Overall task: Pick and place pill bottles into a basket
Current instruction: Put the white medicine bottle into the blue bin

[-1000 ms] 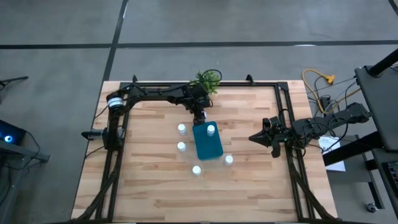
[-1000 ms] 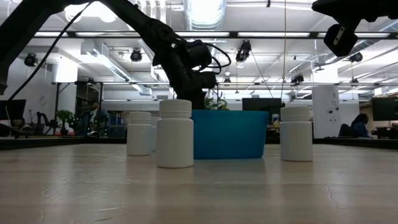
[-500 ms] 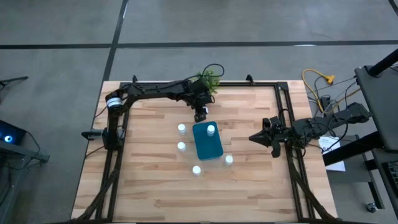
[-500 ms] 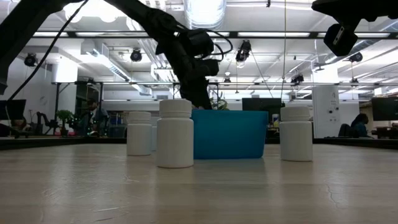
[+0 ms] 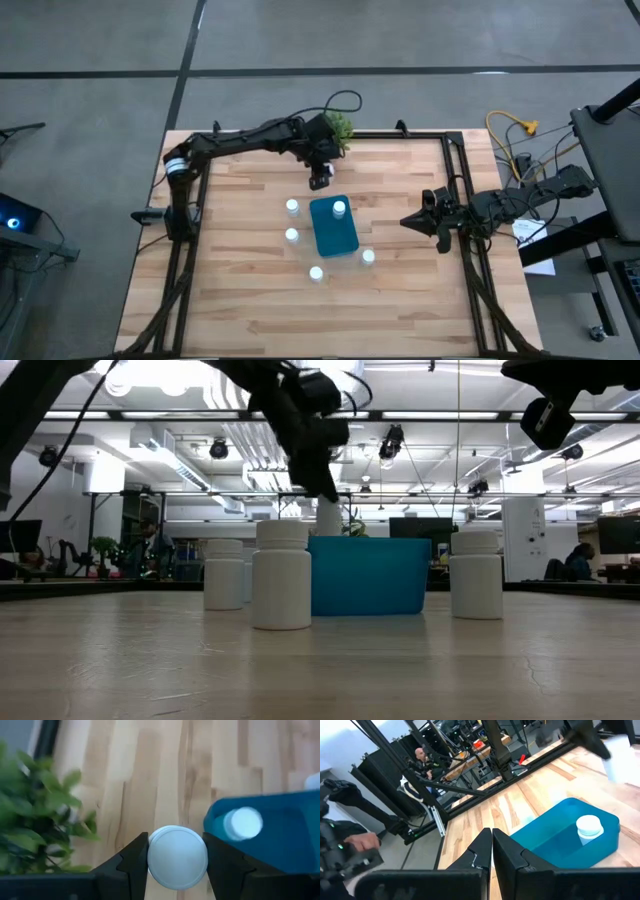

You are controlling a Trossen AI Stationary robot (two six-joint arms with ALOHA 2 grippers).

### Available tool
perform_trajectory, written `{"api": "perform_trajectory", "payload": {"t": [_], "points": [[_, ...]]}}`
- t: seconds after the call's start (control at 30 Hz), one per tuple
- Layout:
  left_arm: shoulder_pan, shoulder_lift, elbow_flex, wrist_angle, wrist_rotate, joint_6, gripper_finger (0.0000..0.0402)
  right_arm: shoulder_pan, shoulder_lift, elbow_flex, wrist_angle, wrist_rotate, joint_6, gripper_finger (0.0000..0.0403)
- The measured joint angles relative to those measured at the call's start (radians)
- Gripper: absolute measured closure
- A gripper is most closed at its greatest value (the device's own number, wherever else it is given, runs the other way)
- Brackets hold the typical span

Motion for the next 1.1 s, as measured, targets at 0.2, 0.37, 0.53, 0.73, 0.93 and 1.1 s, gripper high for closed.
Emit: {"api": "perform_trajectory", "payload": {"t": [0.2, 0.37, 0.53, 0.73, 0.93, 1.1], "points": [[-0.007, -0.072, 0.0, 0.01, 0.002, -0.01, 0.0255, 0.0, 0.0, 0.0, 0.007, 0.0, -0.005, 0.0394], [-0.012, -0.111, 0.0, 0.017, 0.025, -0.059, 0.0255, 0.0, 0.001, 0.0, 0.012, 0.0, -0.013, 0.0394], [-0.041, -0.133, -0.004, 0.043, 0.04, -0.08, 0.0255, 0.0, 0.0, 0.0, 0.017, 0.0, -0.016, 0.0394], [-0.08, -0.138, -0.017, -0.001, 0.043, -0.08, 0.0255, 0.0, 0.0, 0.0, 0.024, 0.0, -0.017, 0.0394], [-0.103, -0.144, -0.032, -0.023, 0.046, -0.085, 0.0255, 0.0, 0.0, 0.0, 0.024, 0.0, -0.016, 0.0394], [-0.118, -0.156, -0.032, -0.022, 0.056, -0.106, 0.0255, 0.0, 0.0, 0.0, 0.024, 0.0, -0.019, 0.0394]]}}
